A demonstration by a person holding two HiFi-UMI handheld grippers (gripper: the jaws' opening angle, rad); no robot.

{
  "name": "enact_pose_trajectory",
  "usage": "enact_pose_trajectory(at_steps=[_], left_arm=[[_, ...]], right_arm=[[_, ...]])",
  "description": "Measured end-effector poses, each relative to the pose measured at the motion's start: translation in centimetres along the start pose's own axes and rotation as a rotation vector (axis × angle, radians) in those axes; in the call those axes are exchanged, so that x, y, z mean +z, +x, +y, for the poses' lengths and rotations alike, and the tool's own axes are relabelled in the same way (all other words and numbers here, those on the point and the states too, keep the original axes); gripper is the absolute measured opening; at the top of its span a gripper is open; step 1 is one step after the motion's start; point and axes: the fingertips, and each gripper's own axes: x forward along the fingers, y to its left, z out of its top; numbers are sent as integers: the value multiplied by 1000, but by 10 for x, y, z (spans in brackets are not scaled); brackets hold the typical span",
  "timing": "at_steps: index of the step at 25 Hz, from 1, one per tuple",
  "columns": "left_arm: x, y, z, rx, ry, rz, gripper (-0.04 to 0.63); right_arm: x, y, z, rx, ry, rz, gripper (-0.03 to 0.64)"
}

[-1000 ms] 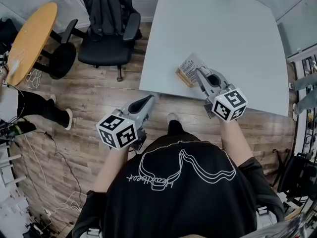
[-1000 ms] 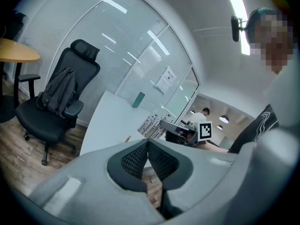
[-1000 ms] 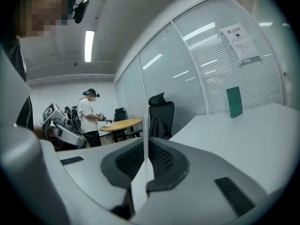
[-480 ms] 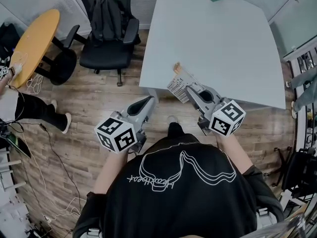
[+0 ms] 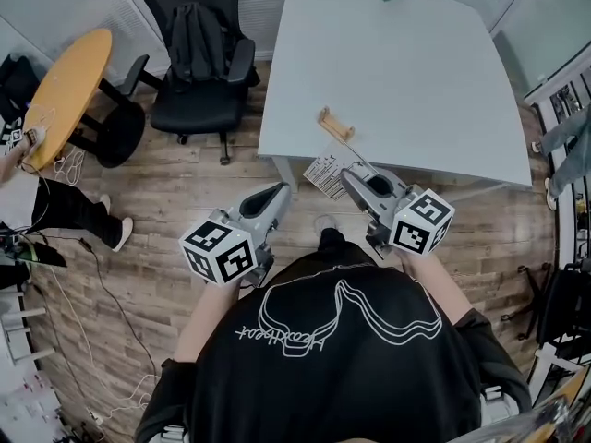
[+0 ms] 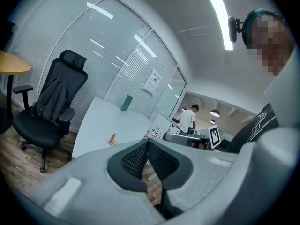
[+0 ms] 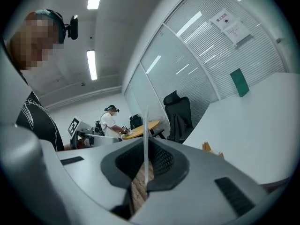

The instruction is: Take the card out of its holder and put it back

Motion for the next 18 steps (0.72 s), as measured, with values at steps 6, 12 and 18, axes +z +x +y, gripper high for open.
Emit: enact_pose_trajectory(at_steps=[6,12,18], left_arm=[[-3,4,-4,-12,3,24,12],[-4,7,-9,-32,14,25,12],[-5,7,-12,-44,19,26,12]], right_arm=[[-3,-7,-2,-15,44,-5,23],[-4,-11,-3,-27,51,-16,23],[-5,-11,-3,-32,53,-17,23]])
